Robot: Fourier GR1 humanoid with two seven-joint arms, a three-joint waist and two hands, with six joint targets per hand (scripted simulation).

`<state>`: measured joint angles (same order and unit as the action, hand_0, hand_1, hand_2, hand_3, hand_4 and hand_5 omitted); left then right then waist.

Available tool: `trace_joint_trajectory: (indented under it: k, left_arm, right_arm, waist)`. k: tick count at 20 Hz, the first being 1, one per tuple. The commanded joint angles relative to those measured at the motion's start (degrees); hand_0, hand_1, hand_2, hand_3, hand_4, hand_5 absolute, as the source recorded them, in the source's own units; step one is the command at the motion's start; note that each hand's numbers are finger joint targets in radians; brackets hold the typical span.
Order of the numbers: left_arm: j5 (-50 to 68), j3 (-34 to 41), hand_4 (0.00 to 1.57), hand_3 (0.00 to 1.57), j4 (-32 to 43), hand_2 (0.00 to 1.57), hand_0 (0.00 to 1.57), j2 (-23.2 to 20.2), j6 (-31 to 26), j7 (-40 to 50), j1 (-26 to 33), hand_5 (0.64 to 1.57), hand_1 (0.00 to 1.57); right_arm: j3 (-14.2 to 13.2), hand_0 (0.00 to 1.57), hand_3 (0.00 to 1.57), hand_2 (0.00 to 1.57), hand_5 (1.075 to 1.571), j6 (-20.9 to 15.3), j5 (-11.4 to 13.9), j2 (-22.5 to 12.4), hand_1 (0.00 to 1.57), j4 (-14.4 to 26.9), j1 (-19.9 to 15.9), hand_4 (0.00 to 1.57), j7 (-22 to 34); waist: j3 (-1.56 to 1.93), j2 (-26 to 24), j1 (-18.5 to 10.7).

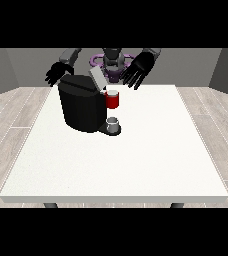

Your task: Insert the coffee pod into the coffee machine and close the lid

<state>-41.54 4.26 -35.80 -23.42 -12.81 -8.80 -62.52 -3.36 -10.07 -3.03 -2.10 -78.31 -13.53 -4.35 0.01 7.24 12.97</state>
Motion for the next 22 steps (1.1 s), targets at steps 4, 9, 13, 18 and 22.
trace_joint_trajectory:
  k: [4, 9, 13, 18, 22]
  left_arm:
    - [9.9, 8.7, 0.0, 0.0, -0.2, 0.0, 0.0, 6.1, 2.9, -0.6, 7.9, 1.571, 0.0]
    - [19.5, 15.0, 0.0, 0.0, -0.4, 0.0, 0.0, 12.0, 0.8, -5.4, 15.0, 1.571, 0.0]
    - [22.0, 15.8, 0.0, 0.0, -0.7, 0.0, 0.0, 15.0, -0.6, -4.9, 19.2, 1.571, 0.0]
    - [25.1, 16.8, 0.21, 0.0, -2.2, 0.0, 0.0, 18.6, -0.6, -4.8, 23.4, 1.571, 0.0]
    - [26.0, 14.9, 0.0, 0.0, -5.1, 0.0, 0.0, 20.7, -2.8, -6.3, 28.3, 1.571, 0.0]
  right_arm:
    - [-1.1, 0.0, 0.0, 0.0, 1.571, 2.4, -1.8, -1.5, 0.0, -1.7, 6.1, 0.45, -0.9]
    - [-0.1, 0.0, 0.0, 0.0, 1.571, 4.1, -0.4, -3.8, 0.0, -2.4, 8.8, 0.37, 0.1]
    - [2.3, 0.0, 0.0, 0.0, 1.571, 6.1, -0.5, -3.6, 0.0, -4.6, 8.9, 0.29, 2.5]
    - [1.0, 0.0, 0.0, 0.0, 1.571, 7.0, -0.8, -6.6, 0.0, -7.1, 4.3, 0.04, 5.3]
    - [-1.0, 0.0, 0.0, 0.0, 1.571, 9.6, -2.7, -9.3, 0.0, -5.6, 2.0, 0.0, 8.2]
  waist:
    - [-0.06, -8.1, -3.2]
    - [-0.12, -14.7, -8.2]
    - [-0.05, -19.7, -11.2]
    - [-0.02, -21.5, -15.3]
    - [0.0, -21.8, -20.0]
